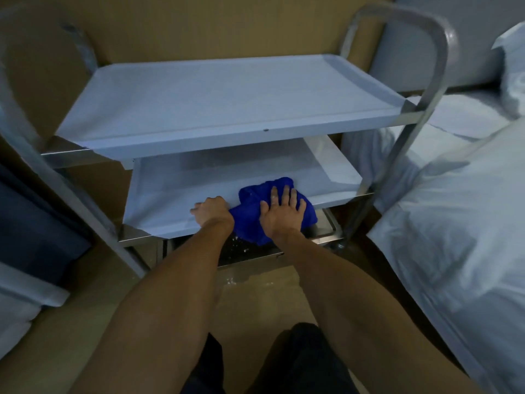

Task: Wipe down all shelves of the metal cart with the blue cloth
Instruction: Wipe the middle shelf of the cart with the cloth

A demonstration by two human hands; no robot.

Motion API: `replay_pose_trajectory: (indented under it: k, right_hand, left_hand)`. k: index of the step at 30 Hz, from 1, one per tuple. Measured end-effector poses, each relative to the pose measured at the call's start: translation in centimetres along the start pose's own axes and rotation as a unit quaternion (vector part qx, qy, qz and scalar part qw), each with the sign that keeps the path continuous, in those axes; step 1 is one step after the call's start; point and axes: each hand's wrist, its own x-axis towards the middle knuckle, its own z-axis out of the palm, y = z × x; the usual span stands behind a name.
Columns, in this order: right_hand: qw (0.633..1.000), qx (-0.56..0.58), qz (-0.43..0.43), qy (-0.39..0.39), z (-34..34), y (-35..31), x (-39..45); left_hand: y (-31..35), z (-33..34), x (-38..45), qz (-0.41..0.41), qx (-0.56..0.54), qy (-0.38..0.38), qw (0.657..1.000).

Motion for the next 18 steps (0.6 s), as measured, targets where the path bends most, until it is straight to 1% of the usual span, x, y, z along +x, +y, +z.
replay_pose_trajectory:
  k: [3,5,9,12,15,18]
  right_hand:
    - [1.000,0.023,0.010,-0.010,-0.3,1.0,0.8]
    - [0.999,0.027,0.021,-0.011,-0.1,0.5,1.9]
    - [0.999,0.022,0.024,-0.031,-0.7,-0.5,5.7]
    - [0.998,0.028,0.014,-0.050,-1.6,0.3,8.8]
    - [0.999,0.032,0.007,-0.043,-1.8,0.6,9.6]
    - [0.999,0.037,0.002,-0.039,-1.5,1.7,7.8]
  left_hand:
    - [0.5,0.3,-0.5,-0.021,0.004,0.009,1.000]
    - [1.4,0.6,-1.2,-0.035,0.002,0.017,0.999]
    - [4.0,1.9,-2.6,0.050,-0.026,0.044,0.997]
    - [5.1,2.8,-3.0,0.056,-0.055,0.074,0.994]
    - [5.0,2.6,-2.9,0.051,-0.052,0.059,0.996]
    - [5.6,1.9,-2.9,0.041,-0.028,0.041,0.998]
